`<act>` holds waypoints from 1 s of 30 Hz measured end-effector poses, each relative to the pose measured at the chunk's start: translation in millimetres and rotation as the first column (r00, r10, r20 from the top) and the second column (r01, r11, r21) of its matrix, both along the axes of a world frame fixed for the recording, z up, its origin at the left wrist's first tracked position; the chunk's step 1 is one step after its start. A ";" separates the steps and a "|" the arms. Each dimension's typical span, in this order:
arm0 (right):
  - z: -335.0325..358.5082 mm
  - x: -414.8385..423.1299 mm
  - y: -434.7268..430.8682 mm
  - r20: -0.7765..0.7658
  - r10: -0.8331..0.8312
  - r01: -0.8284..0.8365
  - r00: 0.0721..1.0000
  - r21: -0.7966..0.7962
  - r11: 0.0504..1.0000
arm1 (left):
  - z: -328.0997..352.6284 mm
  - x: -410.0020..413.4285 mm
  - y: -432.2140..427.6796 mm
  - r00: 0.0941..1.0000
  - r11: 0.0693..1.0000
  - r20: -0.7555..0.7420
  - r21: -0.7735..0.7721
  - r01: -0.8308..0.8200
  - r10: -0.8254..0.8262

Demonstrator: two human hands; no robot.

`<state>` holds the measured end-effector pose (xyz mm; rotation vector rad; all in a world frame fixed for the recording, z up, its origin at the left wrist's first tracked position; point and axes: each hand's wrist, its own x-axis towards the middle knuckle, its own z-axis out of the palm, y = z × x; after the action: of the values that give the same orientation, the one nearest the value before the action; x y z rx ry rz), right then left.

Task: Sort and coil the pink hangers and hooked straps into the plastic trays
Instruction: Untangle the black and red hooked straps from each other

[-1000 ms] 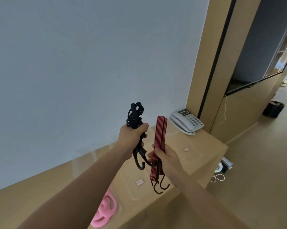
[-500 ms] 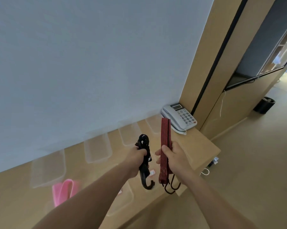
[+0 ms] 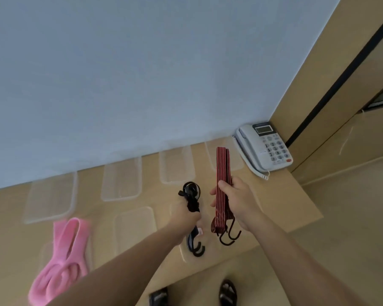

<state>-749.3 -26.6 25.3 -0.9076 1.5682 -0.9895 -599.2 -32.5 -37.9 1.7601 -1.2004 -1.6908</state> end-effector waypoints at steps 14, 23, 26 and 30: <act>-10.4 -72.4 -22.6 -0.059 0.123 -0.125 0.991 -0.036 0.991 | 21.9 -43.8 -1.0 0.708 0.993 0.699 -0.117 -0.030 0.104; -31.2 -141.5 -36.7 -0.365 0.099 -0.097 0.926 0.023 0.995 | 18.7 -109.0 -2.5 0.778 0.920 0.625 -0.338 0.198 0.062; -48.6 -148.0 -46.6 -0.441 0.176 -0.143 0.880 0.106 0.984 | 13.9 -119.9 -7.0 0.834 0.936 0.551 -0.293 0.197 -0.003; -69.0 -145.1 -58.6 -0.523 0.252 -0.205 0.814 0.147 0.968 | 7.9 -132.0 -12.7 0.866 0.943 0.477 -0.194 0.269 -0.149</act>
<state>-894.4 -85.2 -43.7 -1.3622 1.8886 -0.5044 -731.2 -45.2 -30.0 1.9783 -1.7866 -1.1768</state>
